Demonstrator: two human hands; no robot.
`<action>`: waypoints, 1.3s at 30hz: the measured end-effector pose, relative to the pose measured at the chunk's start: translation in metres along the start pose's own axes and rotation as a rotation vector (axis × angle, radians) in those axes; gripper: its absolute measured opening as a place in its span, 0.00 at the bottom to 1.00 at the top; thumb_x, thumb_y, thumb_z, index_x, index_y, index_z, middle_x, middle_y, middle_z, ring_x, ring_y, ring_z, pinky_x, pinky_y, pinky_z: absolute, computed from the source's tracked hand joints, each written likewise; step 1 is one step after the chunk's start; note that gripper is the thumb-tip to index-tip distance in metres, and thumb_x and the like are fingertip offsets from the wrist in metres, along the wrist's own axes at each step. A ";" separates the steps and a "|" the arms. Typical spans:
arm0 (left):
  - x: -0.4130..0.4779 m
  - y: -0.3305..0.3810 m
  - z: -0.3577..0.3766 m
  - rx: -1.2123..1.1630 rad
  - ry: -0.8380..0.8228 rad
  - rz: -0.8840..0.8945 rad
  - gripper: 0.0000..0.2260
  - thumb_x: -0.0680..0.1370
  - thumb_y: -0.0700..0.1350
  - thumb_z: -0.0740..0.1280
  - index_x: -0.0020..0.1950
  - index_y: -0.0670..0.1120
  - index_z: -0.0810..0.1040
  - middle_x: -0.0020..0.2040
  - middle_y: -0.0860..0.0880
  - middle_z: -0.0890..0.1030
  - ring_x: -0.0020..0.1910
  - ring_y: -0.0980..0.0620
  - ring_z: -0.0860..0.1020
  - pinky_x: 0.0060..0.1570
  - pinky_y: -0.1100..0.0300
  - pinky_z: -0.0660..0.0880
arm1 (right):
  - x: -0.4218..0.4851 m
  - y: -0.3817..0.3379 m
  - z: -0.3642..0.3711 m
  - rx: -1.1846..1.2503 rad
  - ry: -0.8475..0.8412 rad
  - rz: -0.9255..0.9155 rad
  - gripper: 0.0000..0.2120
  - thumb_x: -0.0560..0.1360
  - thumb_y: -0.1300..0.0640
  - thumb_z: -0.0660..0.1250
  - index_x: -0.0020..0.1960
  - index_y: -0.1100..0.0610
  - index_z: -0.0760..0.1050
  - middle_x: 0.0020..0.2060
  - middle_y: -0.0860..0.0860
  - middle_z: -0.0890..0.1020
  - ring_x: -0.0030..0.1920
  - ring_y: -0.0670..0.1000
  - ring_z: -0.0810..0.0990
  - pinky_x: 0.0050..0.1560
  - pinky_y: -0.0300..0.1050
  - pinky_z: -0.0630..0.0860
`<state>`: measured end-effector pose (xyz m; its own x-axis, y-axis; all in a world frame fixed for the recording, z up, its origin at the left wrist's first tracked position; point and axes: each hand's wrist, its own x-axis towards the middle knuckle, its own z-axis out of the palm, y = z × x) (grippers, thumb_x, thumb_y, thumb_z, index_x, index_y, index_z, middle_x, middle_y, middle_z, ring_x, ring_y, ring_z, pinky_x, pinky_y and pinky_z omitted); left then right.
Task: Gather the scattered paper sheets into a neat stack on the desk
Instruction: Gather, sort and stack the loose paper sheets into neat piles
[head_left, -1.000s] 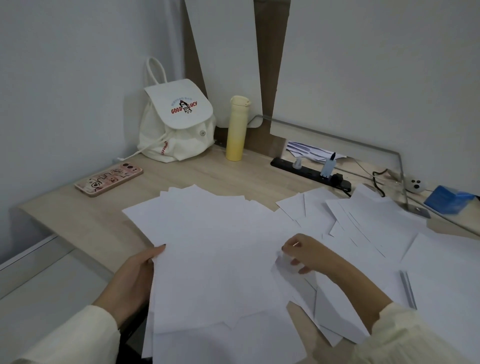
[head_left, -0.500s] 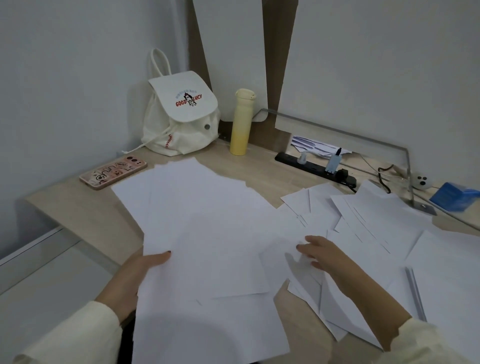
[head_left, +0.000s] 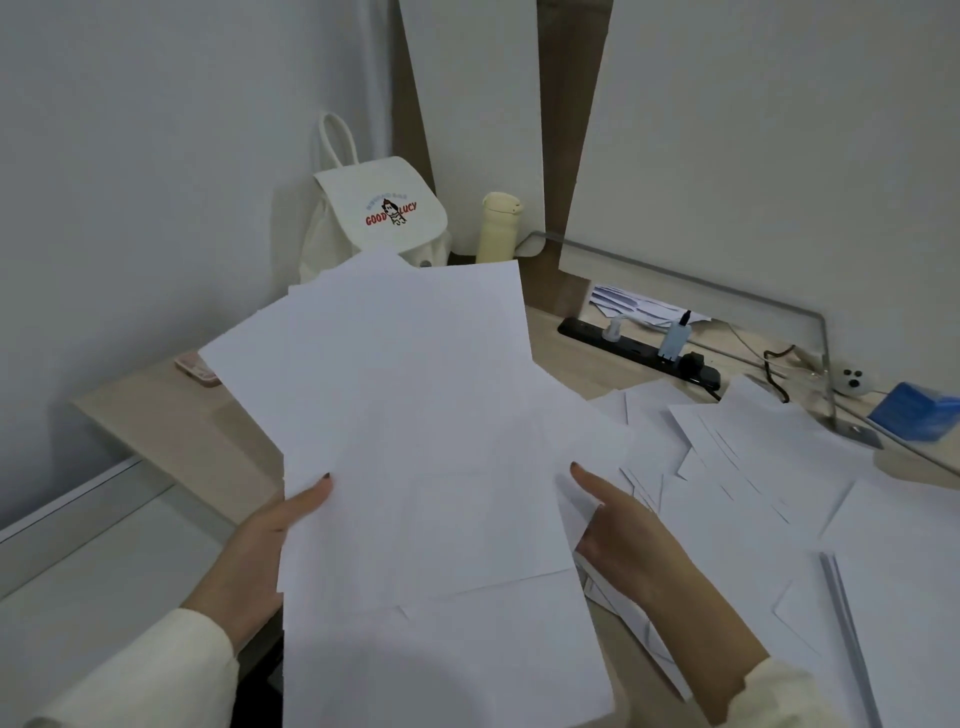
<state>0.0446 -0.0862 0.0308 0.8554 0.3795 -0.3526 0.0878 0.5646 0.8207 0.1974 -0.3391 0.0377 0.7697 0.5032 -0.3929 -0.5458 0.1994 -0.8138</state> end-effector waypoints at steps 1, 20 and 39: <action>0.001 0.000 -0.001 0.023 -0.011 -0.004 0.15 0.73 0.45 0.66 0.58 0.43 0.80 0.53 0.45 0.84 0.51 0.46 0.82 0.50 0.51 0.75 | 0.002 0.002 0.000 -0.008 0.006 -0.050 0.14 0.78 0.59 0.60 0.62 0.60 0.75 0.57 0.57 0.82 0.56 0.57 0.80 0.51 0.47 0.80; 0.065 -0.003 0.007 0.334 0.218 0.059 0.14 0.78 0.39 0.63 0.62 0.34 0.74 0.56 0.37 0.79 0.52 0.38 0.78 0.57 0.48 0.73 | 0.008 0.008 -0.024 -0.413 0.144 0.067 0.10 0.76 0.69 0.60 0.56 0.63 0.73 0.47 0.59 0.80 0.44 0.57 0.80 0.30 0.43 0.80; 0.107 0.024 -0.014 0.340 0.339 0.111 0.13 0.81 0.41 0.58 0.61 0.36 0.73 0.56 0.40 0.78 0.50 0.42 0.77 0.54 0.50 0.73 | 0.014 -0.043 -0.071 -0.414 0.198 0.138 0.16 0.76 0.69 0.60 0.64 0.63 0.71 0.56 0.58 0.80 0.50 0.57 0.80 0.41 0.46 0.80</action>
<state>0.1312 -0.0216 0.0063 0.6597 0.6729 -0.3346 0.2156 0.2571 0.9420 0.2558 -0.4003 0.0369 0.7695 0.3231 -0.5509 -0.5006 -0.2305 -0.8344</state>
